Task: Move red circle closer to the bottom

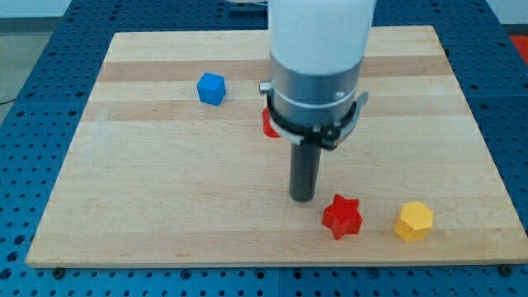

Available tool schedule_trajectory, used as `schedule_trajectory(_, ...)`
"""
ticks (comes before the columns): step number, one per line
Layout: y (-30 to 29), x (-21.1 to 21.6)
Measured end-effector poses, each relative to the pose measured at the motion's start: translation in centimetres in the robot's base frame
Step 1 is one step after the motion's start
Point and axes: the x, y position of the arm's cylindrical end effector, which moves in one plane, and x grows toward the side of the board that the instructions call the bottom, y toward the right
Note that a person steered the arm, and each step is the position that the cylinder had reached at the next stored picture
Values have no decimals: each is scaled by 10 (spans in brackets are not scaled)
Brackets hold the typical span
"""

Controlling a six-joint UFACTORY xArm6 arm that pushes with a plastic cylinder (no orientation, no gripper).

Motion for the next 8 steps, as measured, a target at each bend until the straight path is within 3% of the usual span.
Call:
schedule_trajectory(1, 69, -41)
schedule_trajectory(2, 82, -115)
schedule_trajectory(3, 16, -136)
schedule_trajectory(4, -56, -136)
schedule_trajectory(6, -65, -134)
schedule_trajectory(7, -61, -101)
schedule_trajectory(8, -92, -69)
